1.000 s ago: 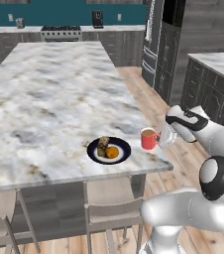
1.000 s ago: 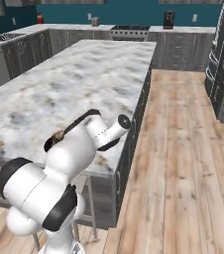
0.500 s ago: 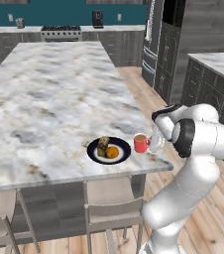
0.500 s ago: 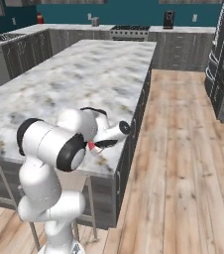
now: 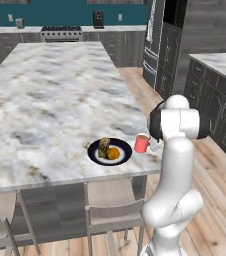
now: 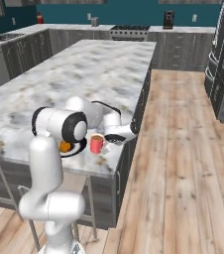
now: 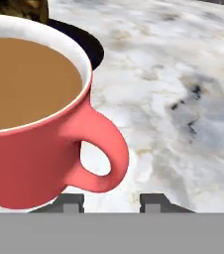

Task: Pick up the brewed coffee from the coffee machine and place it next to the breakfast plate on the dining counter.

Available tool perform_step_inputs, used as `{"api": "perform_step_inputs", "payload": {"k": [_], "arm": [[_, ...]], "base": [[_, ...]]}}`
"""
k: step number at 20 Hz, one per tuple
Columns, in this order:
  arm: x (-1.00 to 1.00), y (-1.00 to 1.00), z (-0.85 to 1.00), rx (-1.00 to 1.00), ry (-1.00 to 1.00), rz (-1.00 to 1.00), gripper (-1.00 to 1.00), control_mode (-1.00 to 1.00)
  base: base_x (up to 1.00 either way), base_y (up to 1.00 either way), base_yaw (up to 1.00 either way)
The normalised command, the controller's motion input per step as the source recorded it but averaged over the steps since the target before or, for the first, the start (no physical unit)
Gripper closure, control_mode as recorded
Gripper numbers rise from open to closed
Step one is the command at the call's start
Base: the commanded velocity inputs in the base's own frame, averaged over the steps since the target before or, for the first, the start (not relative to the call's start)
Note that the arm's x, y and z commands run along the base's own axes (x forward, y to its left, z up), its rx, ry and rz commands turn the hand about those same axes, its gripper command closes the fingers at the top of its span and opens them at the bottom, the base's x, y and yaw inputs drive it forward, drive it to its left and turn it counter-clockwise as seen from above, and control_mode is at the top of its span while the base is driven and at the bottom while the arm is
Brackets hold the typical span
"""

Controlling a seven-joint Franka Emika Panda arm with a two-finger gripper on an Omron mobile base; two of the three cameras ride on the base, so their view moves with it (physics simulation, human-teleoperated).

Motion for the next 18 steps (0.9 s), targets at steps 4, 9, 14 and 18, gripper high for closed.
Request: {"api": "perform_step_inputs", "payload": {"k": [4,9,14,18], "arm": [[-0.04,0.00,0.28,0.00,-0.08,0.10,-1.00,-1.00],[-0.41,0.08,0.72,-0.04,-0.04,0.07,-1.00,-1.00],[-0.99,0.45,0.59,-0.19,-0.08,0.01,-1.00,-1.00],[-1.00,0.29,0.59,-0.20,-0.23,0.00,-1.00,-1.00]], "base": [[0.00,0.00,0.00],[0.00,0.00,0.00],[0.00,0.00,0.00],[0.00,0.00,0.00]]}}
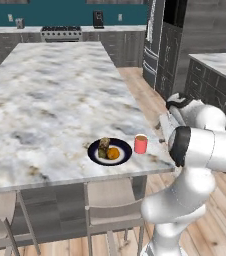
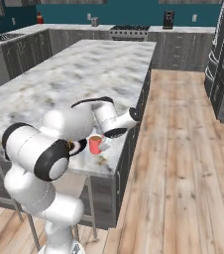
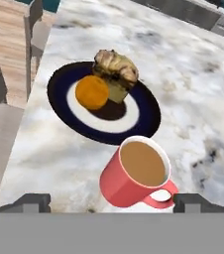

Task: Pick up the brewed coffee from the coffee machine and place it next to the breakfast plate on the dining counter.

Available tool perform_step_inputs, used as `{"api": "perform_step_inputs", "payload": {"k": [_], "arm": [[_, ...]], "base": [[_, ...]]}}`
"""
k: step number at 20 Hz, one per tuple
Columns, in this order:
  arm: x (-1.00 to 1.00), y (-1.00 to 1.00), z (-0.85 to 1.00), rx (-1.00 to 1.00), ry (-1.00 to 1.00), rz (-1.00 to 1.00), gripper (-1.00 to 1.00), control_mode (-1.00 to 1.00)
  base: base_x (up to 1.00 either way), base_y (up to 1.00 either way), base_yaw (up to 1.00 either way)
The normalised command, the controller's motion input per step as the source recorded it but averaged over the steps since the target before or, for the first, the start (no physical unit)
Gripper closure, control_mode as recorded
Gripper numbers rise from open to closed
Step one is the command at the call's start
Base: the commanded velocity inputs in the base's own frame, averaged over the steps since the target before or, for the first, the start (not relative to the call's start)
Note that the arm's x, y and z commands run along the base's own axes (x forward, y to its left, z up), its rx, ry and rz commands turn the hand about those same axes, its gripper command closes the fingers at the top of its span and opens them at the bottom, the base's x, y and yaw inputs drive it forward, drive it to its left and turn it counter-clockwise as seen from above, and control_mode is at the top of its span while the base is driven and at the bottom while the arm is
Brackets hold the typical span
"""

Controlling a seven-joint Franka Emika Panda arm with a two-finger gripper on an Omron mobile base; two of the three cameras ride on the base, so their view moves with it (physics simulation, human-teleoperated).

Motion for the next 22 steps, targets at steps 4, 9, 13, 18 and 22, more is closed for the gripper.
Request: {"api": "perform_step_inputs", "payload": {"k": [4,9,13,18,22], "arm": [[-0.99,0.04,0.76,-0.17,-0.40,-0.02,-1.00,-1.00],[-0.72,0.00,0.87,-0.07,-0.40,-0.01,-1.00,-1.00],[-0.29,-0.09,0.09,0.02,-0.08,0.00,-1.00,-1.00],[-0.41,-0.38,0.00,0.10,-0.09,0.00,-1.00,-1.00],[-0.54,-0.63,0.00,0.16,-0.13,0.00,-1.00,-1.00]], "base": [[0.00,0.00,0.00],[0.00,0.00,0.00],[0.00,0.00,0.00],[0.00,0.00,0.00],[0.00,0.00,0.00]]}}
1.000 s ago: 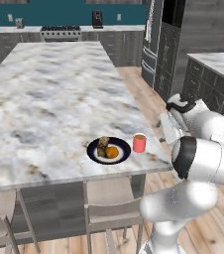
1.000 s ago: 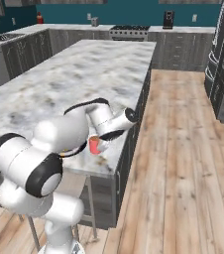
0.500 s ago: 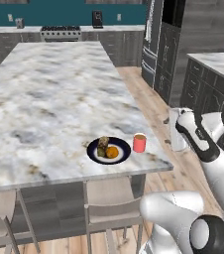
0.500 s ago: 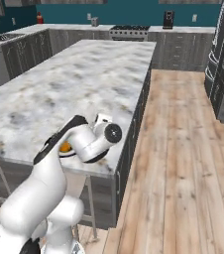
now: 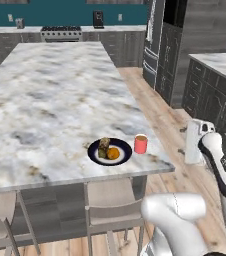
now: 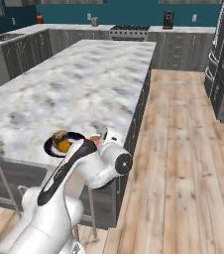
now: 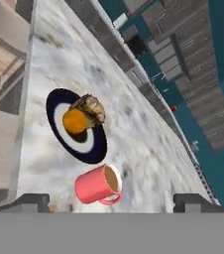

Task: Pick up the brewed coffee from the coffee machine and place it next to the breakfast plate on the dining counter.

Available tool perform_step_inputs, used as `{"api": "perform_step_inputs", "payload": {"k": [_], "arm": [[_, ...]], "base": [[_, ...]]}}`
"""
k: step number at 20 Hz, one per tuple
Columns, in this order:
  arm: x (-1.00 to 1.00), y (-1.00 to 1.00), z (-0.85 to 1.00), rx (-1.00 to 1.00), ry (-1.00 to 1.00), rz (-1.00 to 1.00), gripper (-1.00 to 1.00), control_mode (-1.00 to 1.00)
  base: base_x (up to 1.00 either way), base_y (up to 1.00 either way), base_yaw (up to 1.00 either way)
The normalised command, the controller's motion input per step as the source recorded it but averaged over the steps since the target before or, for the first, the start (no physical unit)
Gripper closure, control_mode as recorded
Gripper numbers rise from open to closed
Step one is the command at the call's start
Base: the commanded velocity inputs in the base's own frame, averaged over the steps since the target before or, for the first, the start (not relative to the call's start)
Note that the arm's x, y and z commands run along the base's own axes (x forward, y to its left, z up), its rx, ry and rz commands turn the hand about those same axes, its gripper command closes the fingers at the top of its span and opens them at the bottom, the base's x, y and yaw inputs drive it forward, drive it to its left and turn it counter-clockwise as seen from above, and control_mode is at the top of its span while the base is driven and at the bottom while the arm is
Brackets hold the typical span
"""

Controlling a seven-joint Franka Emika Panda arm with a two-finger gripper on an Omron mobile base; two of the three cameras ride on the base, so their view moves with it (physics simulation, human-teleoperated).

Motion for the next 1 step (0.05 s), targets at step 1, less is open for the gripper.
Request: {"api": "perform_step_inputs", "payload": {"k": [1], "arm": [[-0.44,-0.61,0.00,0.19,-0.13,0.00,-1.00,-1.00]], "base": [[0.00,0.00,0.00]]}}
